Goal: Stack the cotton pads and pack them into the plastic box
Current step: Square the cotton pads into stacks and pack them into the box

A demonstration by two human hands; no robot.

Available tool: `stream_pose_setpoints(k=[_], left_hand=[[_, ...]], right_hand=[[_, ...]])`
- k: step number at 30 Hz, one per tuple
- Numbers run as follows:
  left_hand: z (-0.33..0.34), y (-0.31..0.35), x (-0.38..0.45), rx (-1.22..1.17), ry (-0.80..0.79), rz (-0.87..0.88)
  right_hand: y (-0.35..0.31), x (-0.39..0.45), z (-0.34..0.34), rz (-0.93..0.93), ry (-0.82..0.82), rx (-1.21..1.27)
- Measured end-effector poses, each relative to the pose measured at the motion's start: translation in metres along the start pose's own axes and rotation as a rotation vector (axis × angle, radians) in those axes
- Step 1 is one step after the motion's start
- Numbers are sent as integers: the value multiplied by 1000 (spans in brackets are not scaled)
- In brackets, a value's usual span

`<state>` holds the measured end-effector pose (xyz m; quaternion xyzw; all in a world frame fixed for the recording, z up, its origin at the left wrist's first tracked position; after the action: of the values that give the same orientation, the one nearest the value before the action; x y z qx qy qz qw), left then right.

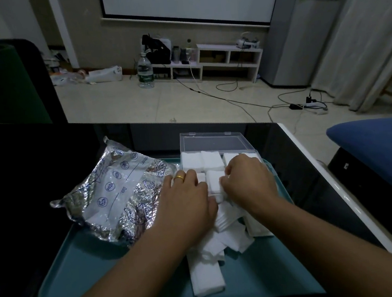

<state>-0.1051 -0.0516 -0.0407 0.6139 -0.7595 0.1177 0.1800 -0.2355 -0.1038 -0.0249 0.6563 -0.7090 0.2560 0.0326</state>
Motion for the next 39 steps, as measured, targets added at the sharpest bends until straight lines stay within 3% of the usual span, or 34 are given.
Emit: stream_pose_setpoints(k=[10,18,26,31,39], left_hand=[[3,0,1,-73,-56,-41],[-2,2,0,18,-66,0],[-10,8,1,-70,140,103],[-2,6,0,-18,-52,181],[0,6,-3,12,-67,167]], right_hand=[[-4,-5,-6,-66,58,-38],[-2,-12,-5,-87,115,0],[-2,-18,-12,-136,132,85],[10,-27,-17,-292,153,143],[30,-46,-6,-477,-49,136]])
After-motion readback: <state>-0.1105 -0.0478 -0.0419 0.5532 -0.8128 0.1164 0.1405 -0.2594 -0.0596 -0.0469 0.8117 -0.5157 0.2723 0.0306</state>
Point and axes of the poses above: each hand's wrist, its own x-axis towards the middle knuckle, its own z-axis out of the palm, y = z × x, the point moved 3 cm from there along x, towards the middle knuckle, and after that the axes turned 14 degrees about y, right-handed, at the moved point
